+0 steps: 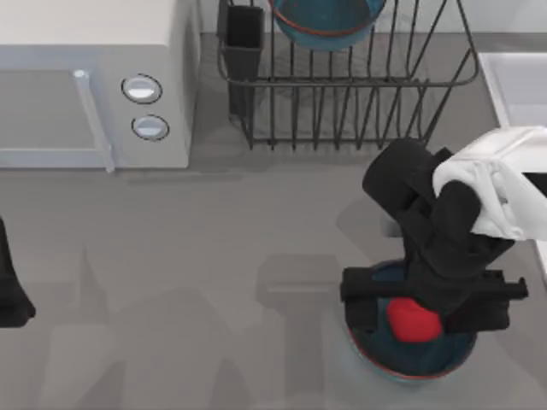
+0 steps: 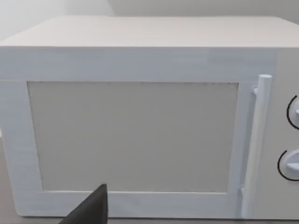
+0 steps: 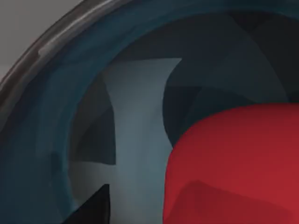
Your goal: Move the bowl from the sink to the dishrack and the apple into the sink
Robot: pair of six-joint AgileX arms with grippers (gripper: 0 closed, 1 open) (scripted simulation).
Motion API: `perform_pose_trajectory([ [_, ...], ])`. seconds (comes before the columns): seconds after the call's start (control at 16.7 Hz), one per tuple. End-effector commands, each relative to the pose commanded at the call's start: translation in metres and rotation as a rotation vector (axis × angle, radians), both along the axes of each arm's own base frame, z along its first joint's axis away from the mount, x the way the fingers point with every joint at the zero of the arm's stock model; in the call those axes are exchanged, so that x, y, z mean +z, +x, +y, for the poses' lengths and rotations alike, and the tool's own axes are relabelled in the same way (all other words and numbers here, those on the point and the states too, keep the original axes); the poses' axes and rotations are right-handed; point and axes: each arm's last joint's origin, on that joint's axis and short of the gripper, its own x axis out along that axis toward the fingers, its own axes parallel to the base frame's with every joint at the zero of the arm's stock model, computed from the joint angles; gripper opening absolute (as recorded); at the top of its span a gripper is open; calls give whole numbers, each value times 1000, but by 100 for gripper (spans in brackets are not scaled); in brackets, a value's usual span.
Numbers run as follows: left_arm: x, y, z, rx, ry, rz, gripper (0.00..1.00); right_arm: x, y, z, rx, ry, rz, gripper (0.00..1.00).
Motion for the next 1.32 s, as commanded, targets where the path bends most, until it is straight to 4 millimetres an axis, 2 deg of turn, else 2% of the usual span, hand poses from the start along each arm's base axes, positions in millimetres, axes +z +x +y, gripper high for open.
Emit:
perform_pose_trajectory([
  [0.24,0,0,0,0,0,0,100,-33,-4,-3,-1,-7,3,100],
  [0.54,0,0,0,0,0,0,100,-35,-4,-3,-1,-8,4,100],
  [1.32,0,0,0,0,0,0,100,-35,-4,-3,-1,-8,4,2],
])
